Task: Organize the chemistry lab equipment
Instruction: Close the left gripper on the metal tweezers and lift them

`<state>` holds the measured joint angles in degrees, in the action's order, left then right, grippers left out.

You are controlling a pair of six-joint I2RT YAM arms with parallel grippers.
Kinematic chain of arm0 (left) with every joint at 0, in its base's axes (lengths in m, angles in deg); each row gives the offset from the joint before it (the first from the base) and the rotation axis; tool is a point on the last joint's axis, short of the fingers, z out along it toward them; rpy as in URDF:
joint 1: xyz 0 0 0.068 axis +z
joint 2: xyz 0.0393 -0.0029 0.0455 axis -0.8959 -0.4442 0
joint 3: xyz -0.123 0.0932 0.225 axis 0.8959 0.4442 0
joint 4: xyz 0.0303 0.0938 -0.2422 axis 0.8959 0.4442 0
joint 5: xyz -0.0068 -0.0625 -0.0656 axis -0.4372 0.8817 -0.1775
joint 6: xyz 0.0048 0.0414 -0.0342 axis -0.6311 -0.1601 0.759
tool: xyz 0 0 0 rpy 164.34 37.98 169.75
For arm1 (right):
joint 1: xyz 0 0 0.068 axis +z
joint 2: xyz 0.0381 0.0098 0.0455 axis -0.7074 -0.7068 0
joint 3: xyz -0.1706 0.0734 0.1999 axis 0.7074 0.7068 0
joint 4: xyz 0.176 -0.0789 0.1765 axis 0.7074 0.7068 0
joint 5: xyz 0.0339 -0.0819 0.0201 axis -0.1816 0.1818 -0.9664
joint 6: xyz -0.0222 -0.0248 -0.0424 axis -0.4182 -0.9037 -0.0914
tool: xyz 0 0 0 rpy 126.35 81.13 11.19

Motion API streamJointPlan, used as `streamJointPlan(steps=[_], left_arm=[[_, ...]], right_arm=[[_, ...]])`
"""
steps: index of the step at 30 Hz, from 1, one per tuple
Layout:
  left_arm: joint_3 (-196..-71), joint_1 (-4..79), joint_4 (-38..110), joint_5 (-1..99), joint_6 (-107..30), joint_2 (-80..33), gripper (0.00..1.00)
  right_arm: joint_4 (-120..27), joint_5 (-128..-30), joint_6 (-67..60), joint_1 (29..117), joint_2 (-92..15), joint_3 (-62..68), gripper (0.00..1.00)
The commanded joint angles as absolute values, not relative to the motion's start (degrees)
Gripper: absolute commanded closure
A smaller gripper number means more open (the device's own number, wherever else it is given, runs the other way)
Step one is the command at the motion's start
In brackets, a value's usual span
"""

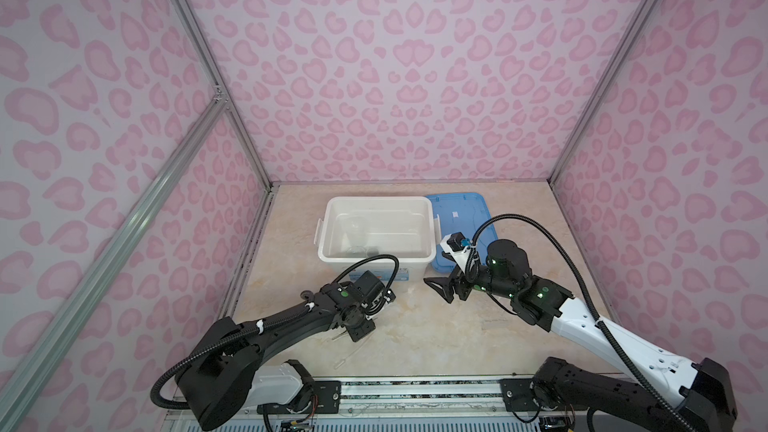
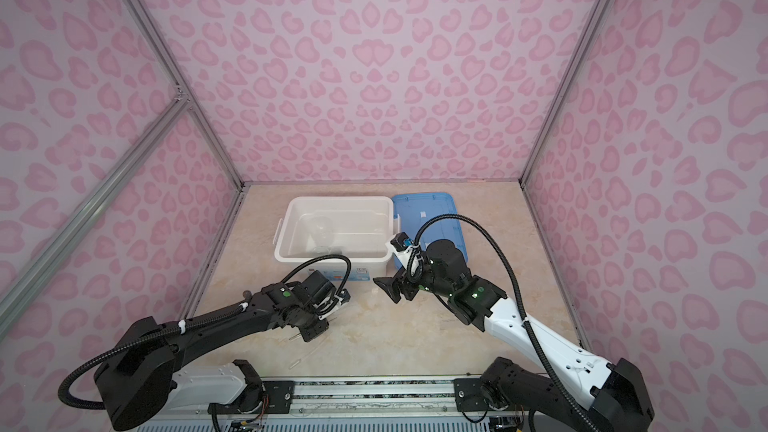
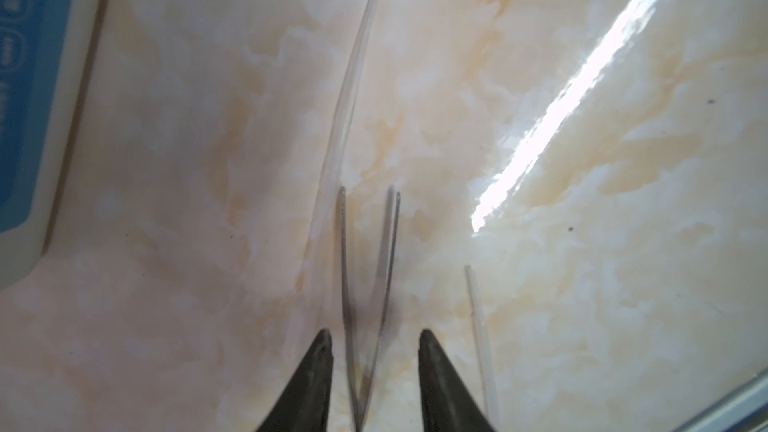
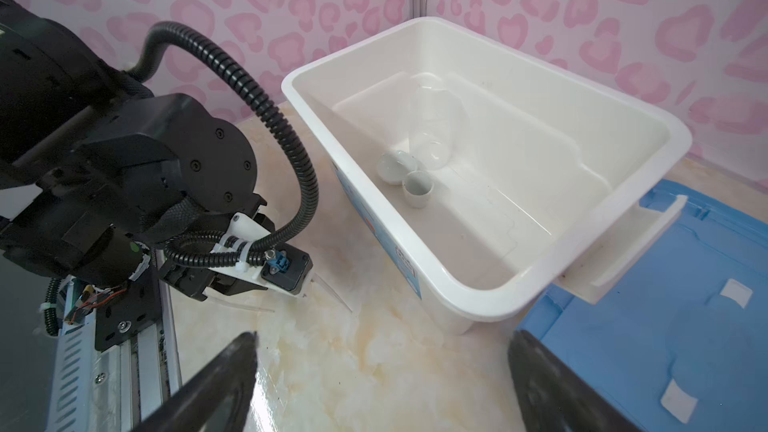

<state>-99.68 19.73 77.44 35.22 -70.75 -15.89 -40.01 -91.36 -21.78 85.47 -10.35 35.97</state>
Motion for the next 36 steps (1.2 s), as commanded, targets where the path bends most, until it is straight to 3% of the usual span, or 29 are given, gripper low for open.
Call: streamJointPlan(steps=[1,18,19,30,36], left_arm=[[-99.9,19.6,77.0,35.2,-71.5,-16.5,0.62],[-100.5,19.7,76.2,36.0,-71.8,-22.7,0.63],[-100.6,19.7,76.4,36.2,-71.9,-23.1,0.68],[-100.4,19.7,76.1,35.8,-71.6,-22.1,0.89],[-100.4,19.6,76.0,35.3,-71.1,-19.8,0.94]], right_arm=[[-41.0,-89.5,-22.5,85.5,-10.6,36.3,0.05],[-40.4,-89.0,-22.8,85.6,-12.1,35.4,0.05],[-40.3,-89.0,-22.8,85.6,-12.0,35.4,0.05],[-40.6,-88.7,-22.7,85.6,-11.7,34.9,0.05],[-40.7,-88.8,-22.5,85.6,-12.0,34.5,0.05]])
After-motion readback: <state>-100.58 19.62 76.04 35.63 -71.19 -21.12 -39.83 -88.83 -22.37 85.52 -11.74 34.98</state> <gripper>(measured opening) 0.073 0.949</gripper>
